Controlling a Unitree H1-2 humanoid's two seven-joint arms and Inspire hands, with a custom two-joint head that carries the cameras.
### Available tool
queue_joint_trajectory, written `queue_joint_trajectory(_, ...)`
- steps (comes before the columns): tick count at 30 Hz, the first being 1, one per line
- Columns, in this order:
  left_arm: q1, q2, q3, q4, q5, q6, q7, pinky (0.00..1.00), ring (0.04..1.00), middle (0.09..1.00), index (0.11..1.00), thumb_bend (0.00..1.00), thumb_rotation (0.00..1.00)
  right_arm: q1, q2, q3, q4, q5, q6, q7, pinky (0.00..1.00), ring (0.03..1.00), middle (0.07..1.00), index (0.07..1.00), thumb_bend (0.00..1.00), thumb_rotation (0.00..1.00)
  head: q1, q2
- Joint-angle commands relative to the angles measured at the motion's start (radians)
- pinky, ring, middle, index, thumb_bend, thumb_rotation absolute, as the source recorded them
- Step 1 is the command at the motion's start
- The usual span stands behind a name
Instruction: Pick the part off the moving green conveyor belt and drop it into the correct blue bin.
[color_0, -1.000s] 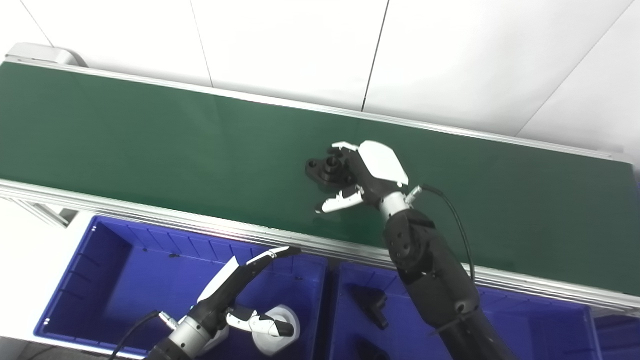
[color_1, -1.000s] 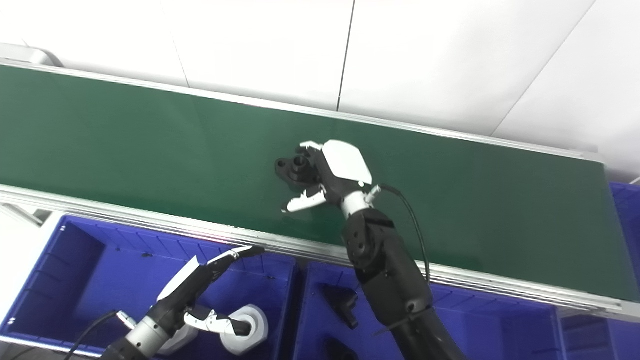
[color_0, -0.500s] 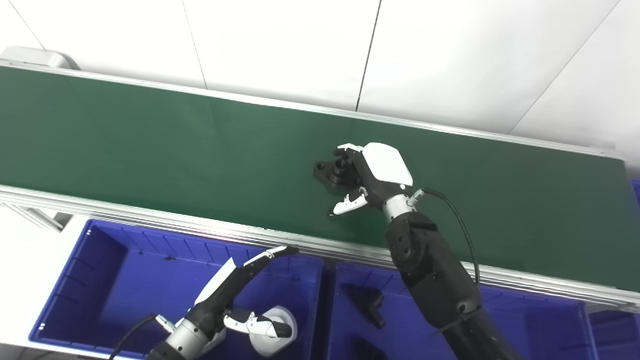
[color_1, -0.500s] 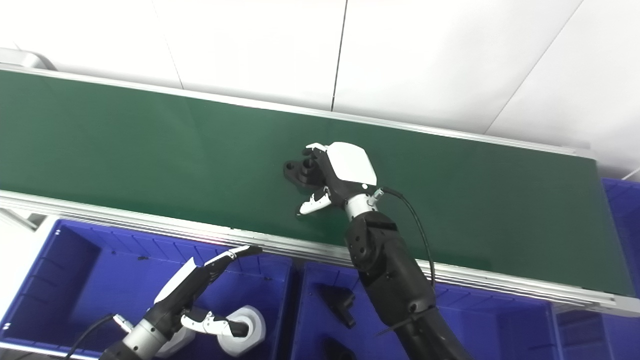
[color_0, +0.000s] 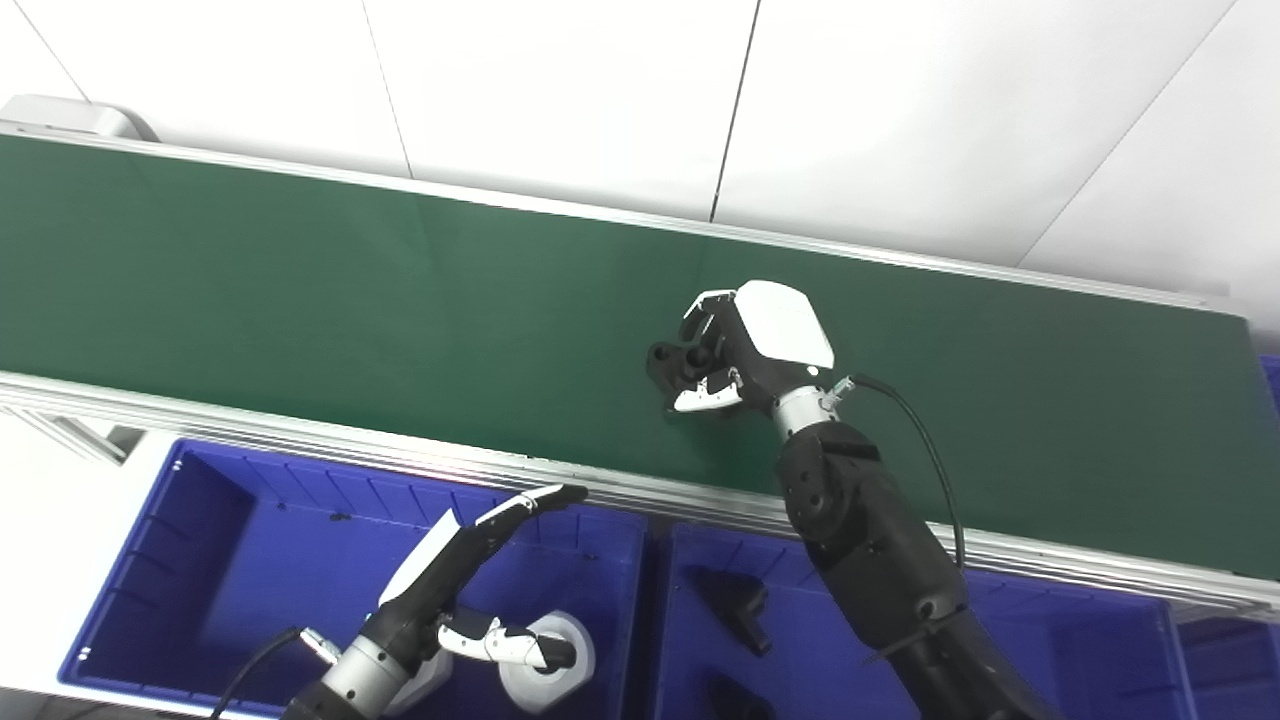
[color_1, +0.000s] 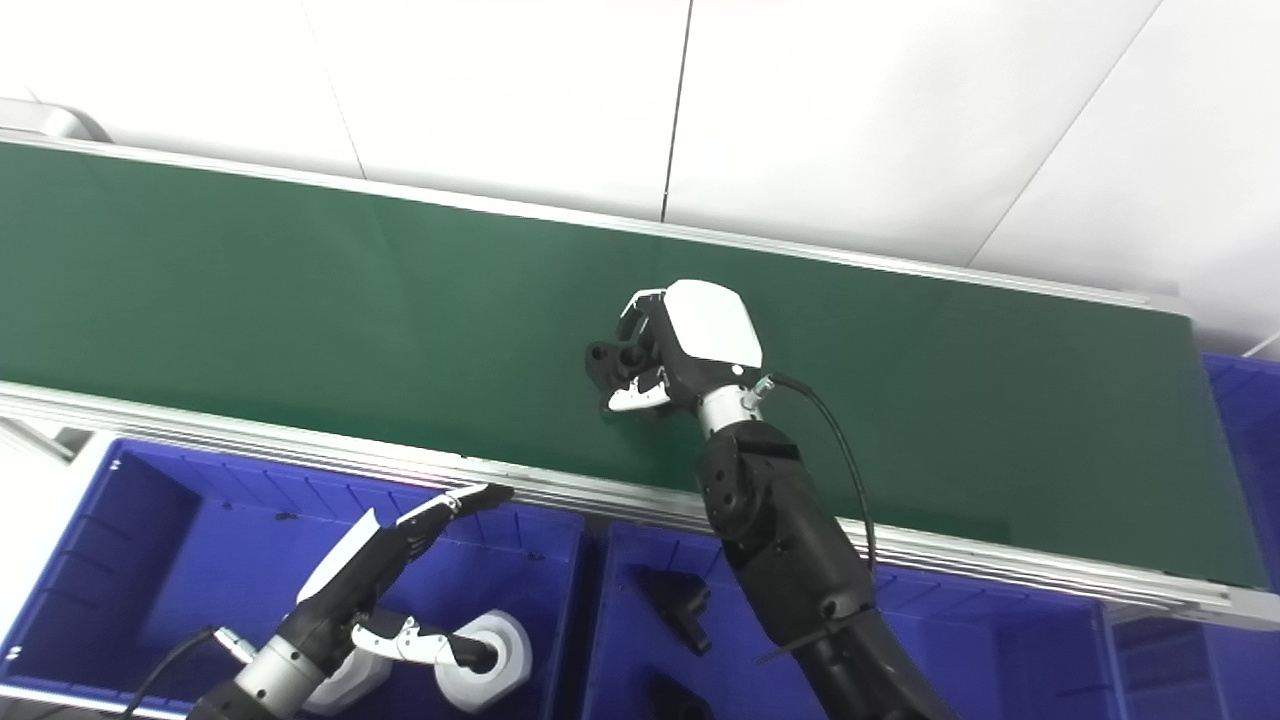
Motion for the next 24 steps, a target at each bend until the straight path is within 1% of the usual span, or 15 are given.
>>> queue_joint_trajectory(1,0.004,0.020,0.016,-0.031,-0.012,-0.037,-0.004,0.88,0.873,0.870,0.832,0.86,0.38,0.018,0.009,0.028,0.018,-0.019,-0.019,0.003,0.32,0.393,0.433,0.526,0.52,0.00,-0.002,0.004)
queue_joint_trajectory(6,0.004,0.021,0.033,-0.033,-0.023,-0.037,-0.019,0.86,0.856,0.857,0.819,0.88,0.37,0.026,0.000,0.043,0.013,-0.035,-0.007,-0.005,0.28,0.357,0.417,0.521,0.52,0.00,-0.001,0.010)
queue_joint_trajectory(9,0.007,0.019,0.047,-0.035,-0.039,-0.037,-0.041,0.85,0.851,0.852,0.815,0.88,0.35,0.036,-0.008,0.055,0.002,-0.055,-0.006,-0.016,0.25,0.327,0.406,0.516,0.52,0.00,0.000,0.018)
queue_joint_trajectory(11,0.009,0.017,0.058,-0.036,-0.047,-0.037,-0.057,0.85,0.847,0.848,0.812,0.88,0.34,0.046,-0.013,0.058,-0.012,-0.062,-0.011,-0.022,0.23,0.297,0.398,0.508,0.52,0.00,0.000,0.018)
queue_joint_trajectory(13,0.012,0.015,0.067,-0.040,-0.047,-0.037,-0.066,0.83,0.841,0.843,0.810,0.89,0.35,0.064,-0.021,0.055,-0.048,-0.063,-0.020,-0.029,0.22,0.286,0.395,0.503,0.53,0.00,-0.005,0.032)
queue_joint_trajectory(15,0.015,0.014,0.076,-0.045,-0.046,-0.037,-0.073,0.82,0.838,0.841,0.808,0.89,0.34,0.089,-0.033,0.050,-0.114,-0.063,-0.019,-0.022,0.25,0.315,0.400,0.507,0.52,0.00,-0.006,0.037)
queue_joint_trajectory(16,0.017,0.014,0.079,-0.050,-0.045,-0.037,-0.075,0.82,0.835,0.839,0.805,0.89,0.34,0.106,-0.040,0.045,-0.161,-0.062,-0.017,-0.016,0.26,0.334,0.405,0.512,0.52,0.00,-0.005,0.044)
queue_joint_trajectory(17,0.019,0.012,0.083,-0.053,-0.045,-0.037,-0.078,0.82,0.835,0.839,0.805,0.89,0.34,0.126,-0.045,0.037,-0.213,-0.058,-0.010,-0.006,0.27,0.337,0.406,0.513,0.52,0.00,-0.005,0.045)
queue_joint_trajectory(18,0.022,0.011,0.087,-0.058,-0.046,-0.037,-0.083,0.82,0.833,0.838,0.803,0.89,0.34,0.145,-0.049,0.029,-0.261,-0.055,-0.002,0.005,0.27,0.340,0.405,0.517,0.52,0.00,-0.004,0.055)
queue_joint_trajectory(19,0.024,0.011,0.089,-0.063,-0.040,-0.037,-0.082,0.81,0.833,0.837,0.803,0.89,0.34,0.171,-0.053,0.020,-0.324,-0.054,0.006,0.021,0.27,0.340,0.404,0.518,0.52,0.00,-0.003,0.057)
queue_joint_trajectory(21,0.026,0.011,0.094,-0.071,-0.040,-0.037,-0.090,0.81,0.829,0.835,0.802,0.89,0.35,0.226,-0.057,-0.005,-0.444,-0.047,0.017,0.048,0.31,0.377,0.416,0.522,0.52,0.00,-0.002,0.066)
queue_joint_trajectory(22,0.028,0.010,0.098,-0.076,-0.043,-0.037,-0.095,0.81,0.830,0.834,0.801,0.89,0.35,0.255,-0.056,-0.019,-0.502,-0.046,0.021,0.059,0.32,0.380,0.418,0.524,0.52,0.00,0.000,0.077)
queue_joint_trajectory(23,0.029,0.009,0.101,-0.080,-0.045,-0.037,-0.099,0.81,0.829,0.833,0.799,0.90,0.34,0.282,-0.053,-0.032,-0.553,-0.049,0.026,0.067,0.31,0.381,0.420,0.527,0.52,0.00,0.000,0.077)
queue_joint_trajectory(24,0.030,0.009,0.103,-0.086,-0.046,-0.037,-0.105,0.81,0.831,0.835,0.801,0.90,0.34,0.308,-0.051,-0.044,-0.606,-0.055,0.033,0.083,0.30,0.371,0.418,0.528,0.52,0.00,0.008,0.096)
